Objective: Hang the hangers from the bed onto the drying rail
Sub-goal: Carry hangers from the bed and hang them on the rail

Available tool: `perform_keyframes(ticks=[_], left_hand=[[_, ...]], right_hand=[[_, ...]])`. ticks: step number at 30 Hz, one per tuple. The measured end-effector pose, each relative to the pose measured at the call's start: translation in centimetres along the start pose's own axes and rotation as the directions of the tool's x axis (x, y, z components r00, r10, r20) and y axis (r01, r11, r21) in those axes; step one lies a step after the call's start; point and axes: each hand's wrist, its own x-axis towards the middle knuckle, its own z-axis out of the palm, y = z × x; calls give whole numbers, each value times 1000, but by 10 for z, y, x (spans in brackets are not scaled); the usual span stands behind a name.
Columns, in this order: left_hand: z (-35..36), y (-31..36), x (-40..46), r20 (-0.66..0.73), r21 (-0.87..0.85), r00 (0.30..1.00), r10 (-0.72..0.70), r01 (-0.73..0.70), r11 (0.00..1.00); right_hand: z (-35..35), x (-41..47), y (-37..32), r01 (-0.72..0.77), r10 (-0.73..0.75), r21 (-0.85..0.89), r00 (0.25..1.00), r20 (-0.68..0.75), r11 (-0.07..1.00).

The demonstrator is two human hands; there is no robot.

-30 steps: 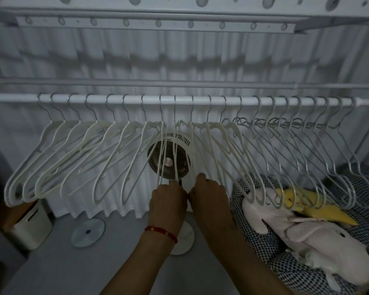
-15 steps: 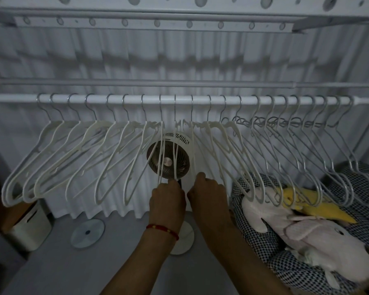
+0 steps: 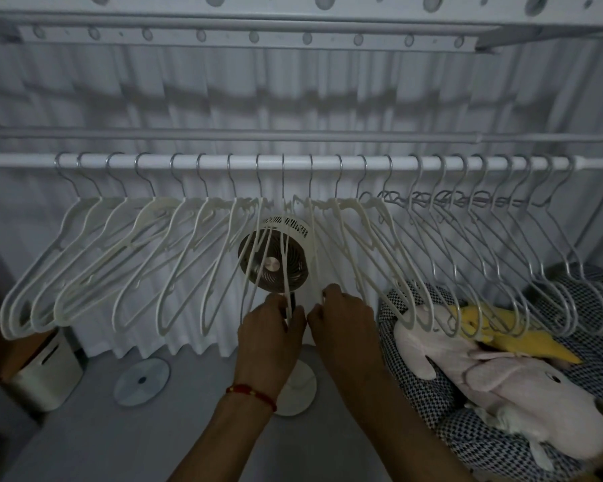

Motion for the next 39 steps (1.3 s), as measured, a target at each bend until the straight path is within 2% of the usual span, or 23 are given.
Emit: perform_keyframes(ticks=[3,6,15,26,29,32,34,37,39], left_hand=[[0,-7,-8,10,-168,1000,-29,30,985],[-3,-9,-13,23,-243,999,-38,42,969],[-4,-13,-14,106,-329,992,-71,102,939],[-8,-10,-15,116,-324,990,-85,119,939],[-18,-13,-22,124,-351,990,-61,101,931],[-39,-25,-32,50,-304,998,-48,61,951],[-62,-31,-33,-61,-279,998,-23,5,960],[-90,-46,-27,-221,-164,974,43,-80,983],[-96,-57,-22,-244,-112,969,47,-77,991]], right_hand=[[1,-6,5,-76,69,125,996,61,989],[2,-11,6,-78,75,220,997,22,972],[2,-16,14,-251,197,334,962,188,908],[-4,-14,11,-279,213,336,952,219,900],[-10,-19,6,-223,192,246,971,144,943],[-30,-27,-14,-151,158,117,986,-48,981],[-38,-27,-35,-82,98,147,990,-105,986],[-29,-23,-66,-2,9,279,1000,-21,960],[-11,-21,-85,-15,-1,325,999,50,946]])
